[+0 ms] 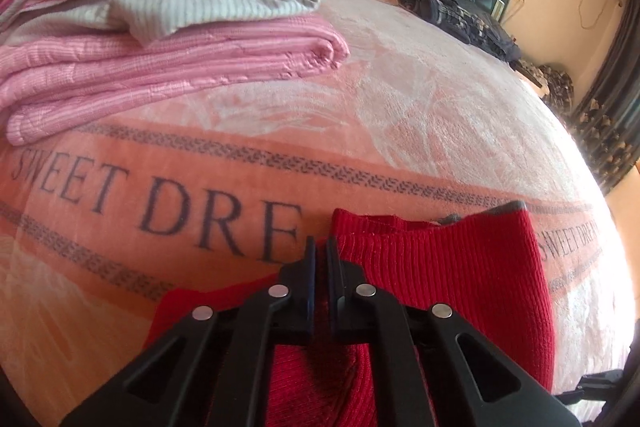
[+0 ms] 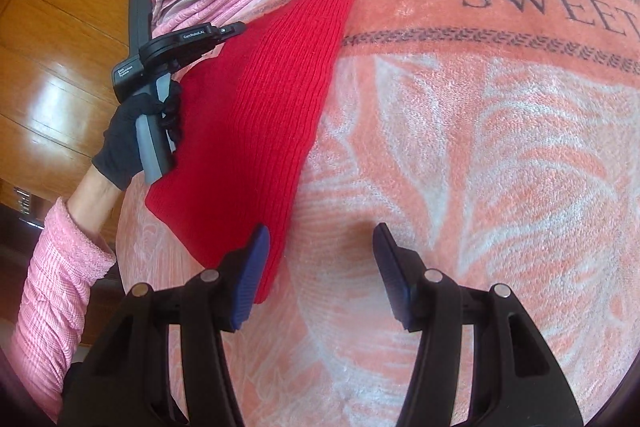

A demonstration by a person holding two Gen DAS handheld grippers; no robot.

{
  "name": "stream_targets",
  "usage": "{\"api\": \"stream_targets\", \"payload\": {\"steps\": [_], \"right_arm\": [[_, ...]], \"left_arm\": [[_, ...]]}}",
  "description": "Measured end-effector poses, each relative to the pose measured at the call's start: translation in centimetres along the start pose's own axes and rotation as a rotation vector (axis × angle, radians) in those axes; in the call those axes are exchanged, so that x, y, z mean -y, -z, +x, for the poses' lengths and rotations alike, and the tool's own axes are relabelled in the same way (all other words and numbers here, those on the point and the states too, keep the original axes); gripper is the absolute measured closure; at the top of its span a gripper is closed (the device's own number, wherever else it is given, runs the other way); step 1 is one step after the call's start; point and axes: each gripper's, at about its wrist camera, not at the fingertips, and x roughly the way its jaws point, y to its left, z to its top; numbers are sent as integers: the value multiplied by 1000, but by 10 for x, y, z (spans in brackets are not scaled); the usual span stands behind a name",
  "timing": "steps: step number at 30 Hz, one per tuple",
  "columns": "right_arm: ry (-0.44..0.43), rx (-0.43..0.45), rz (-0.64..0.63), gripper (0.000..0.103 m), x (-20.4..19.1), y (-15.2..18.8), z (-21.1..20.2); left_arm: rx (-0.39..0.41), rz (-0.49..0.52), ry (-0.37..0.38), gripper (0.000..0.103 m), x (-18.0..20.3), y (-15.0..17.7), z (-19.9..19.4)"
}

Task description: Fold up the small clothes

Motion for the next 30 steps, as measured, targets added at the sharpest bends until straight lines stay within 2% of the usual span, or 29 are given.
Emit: {"api": "stream_targets", "payload": {"steps": [2, 3, 5, 9, 13, 15, 18, 20, 23, 26, 30], "right_arm": [[1, 0, -1, 48, 1, 0, 1], [2, -2, 1, 48, 2, -1, 2], [6, -5, 6, 48, 1, -2, 5], [5, -4, 4, 48, -3, -7, 5], [-29, -2, -2, 47, -13, -10, 4], [-26, -9, -10, 46, -18, -11, 8], [-14, -31, -17, 46, -26, -11, 20], [-5, -44, -22, 46, -30, -12, 29], [11, -47, -36, 45, -34, -12, 34], [3, -45, -35, 45, -34, -14, 36], [1, -43, -32, 44, -32, -12, 39]], "left_arm": [[45, -100, 27, 99, -17, -1, -9], [32, -126, 63, 99, -23, 0, -8], [-40, -139, 110, 96, -27, 1, -1], [-57, -135, 156, 84, -28, 5, -15], [-46, -96, 79, 67, -42, 16, -53], [-53, -107, 61, 66, -55, 27, -66], [-56, -162, 114, 63, -72, 39, -72], [-79, -200, 143, 55, -77, 43, -68], [-126, -231, 33, 55, -78, 48, -58], [-66, -294, 56, 56, -87, 56, -70], [-72, -262, 124, 56, -81, 57, -70]]}}
